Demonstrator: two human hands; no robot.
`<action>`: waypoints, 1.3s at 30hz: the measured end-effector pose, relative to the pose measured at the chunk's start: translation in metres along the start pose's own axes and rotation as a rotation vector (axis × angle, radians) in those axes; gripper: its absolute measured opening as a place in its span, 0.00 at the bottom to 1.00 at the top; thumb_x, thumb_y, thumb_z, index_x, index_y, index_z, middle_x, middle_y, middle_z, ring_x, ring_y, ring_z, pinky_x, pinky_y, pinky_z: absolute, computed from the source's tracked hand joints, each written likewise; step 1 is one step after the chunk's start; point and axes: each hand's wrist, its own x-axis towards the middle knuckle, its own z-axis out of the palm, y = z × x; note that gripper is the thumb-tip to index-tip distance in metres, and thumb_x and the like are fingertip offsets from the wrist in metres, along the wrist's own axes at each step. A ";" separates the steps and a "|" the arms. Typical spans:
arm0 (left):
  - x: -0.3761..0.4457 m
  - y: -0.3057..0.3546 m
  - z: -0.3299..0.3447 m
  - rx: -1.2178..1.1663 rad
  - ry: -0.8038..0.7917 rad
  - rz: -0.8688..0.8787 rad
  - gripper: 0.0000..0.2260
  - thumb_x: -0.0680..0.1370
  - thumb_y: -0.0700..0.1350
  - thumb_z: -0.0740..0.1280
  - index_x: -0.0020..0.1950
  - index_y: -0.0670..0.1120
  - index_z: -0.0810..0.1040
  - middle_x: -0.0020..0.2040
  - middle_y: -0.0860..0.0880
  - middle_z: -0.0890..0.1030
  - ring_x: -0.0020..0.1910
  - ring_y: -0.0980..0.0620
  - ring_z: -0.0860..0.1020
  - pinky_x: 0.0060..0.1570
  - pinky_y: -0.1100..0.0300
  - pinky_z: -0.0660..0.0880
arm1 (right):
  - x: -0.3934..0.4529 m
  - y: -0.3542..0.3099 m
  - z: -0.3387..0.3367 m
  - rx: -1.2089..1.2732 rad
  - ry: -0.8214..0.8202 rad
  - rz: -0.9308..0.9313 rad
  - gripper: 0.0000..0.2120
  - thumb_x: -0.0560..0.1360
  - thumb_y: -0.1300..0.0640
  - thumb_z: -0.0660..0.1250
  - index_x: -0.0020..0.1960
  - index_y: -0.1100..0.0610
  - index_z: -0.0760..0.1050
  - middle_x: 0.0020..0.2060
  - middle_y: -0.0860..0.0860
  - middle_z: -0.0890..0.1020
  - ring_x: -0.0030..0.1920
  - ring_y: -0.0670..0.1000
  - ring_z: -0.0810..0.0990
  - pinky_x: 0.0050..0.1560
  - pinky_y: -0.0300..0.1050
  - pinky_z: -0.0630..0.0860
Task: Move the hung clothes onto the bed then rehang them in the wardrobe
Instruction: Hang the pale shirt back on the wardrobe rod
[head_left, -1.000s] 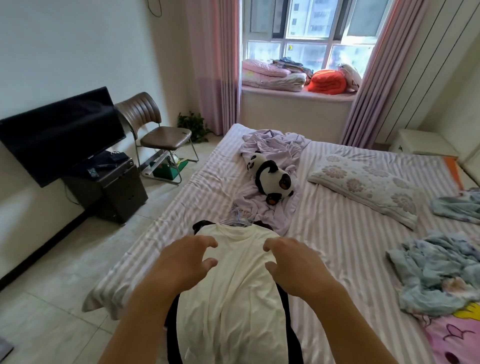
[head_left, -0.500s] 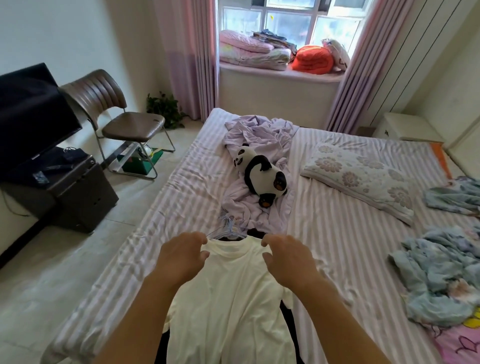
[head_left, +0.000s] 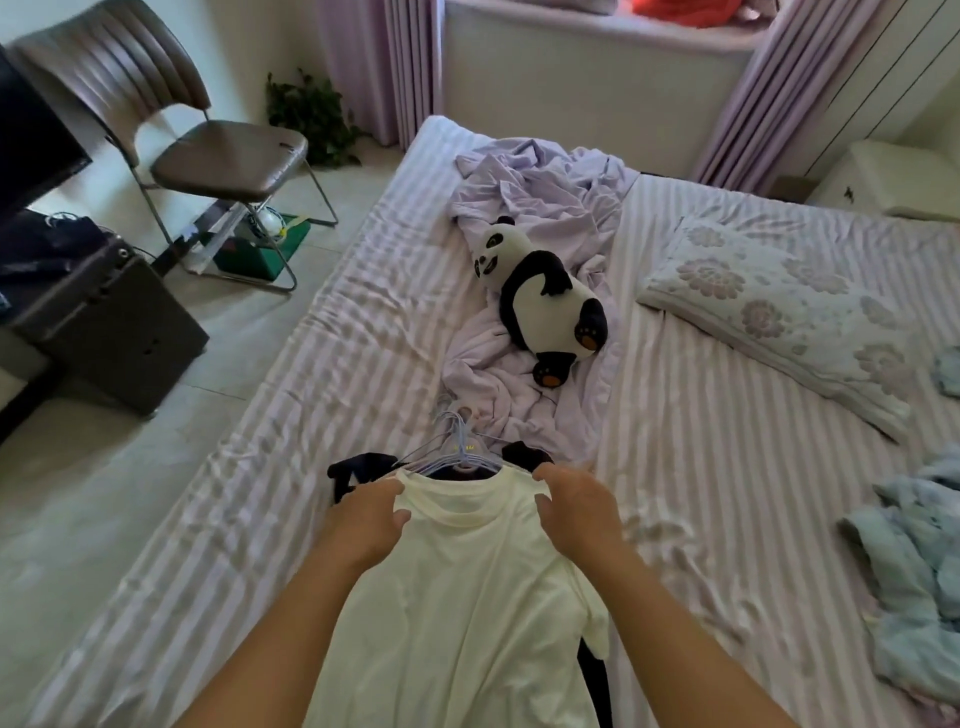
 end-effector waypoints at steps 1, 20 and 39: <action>0.016 -0.004 0.008 -0.002 -0.015 -0.003 0.21 0.81 0.51 0.64 0.74 0.50 0.69 0.69 0.49 0.75 0.67 0.48 0.73 0.62 0.53 0.71 | 0.015 0.005 0.011 0.017 -0.015 0.015 0.15 0.80 0.54 0.62 0.67 0.51 0.73 0.57 0.50 0.79 0.57 0.53 0.78 0.52 0.45 0.73; 0.155 -0.056 0.100 0.079 0.059 -0.115 0.16 0.74 0.42 0.70 0.61 0.46 0.76 0.50 0.44 0.80 0.50 0.43 0.78 0.47 0.53 0.72 | 0.150 0.051 0.147 -0.045 -0.278 0.067 0.27 0.74 0.50 0.71 0.69 0.53 0.67 0.61 0.52 0.72 0.60 0.57 0.73 0.59 0.51 0.69; 0.134 -0.047 0.107 0.063 0.155 -0.230 0.11 0.78 0.41 0.62 0.59 0.46 0.76 0.57 0.45 0.75 0.58 0.43 0.71 0.56 0.54 0.69 | 0.121 0.052 0.144 0.430 -0.120 0.056 0.04 0.77 0.60 0.66 0.47 0.61 0.76 0.42 0.52 0.80 0.45 0.54 0.77 0.50 0.51 0.73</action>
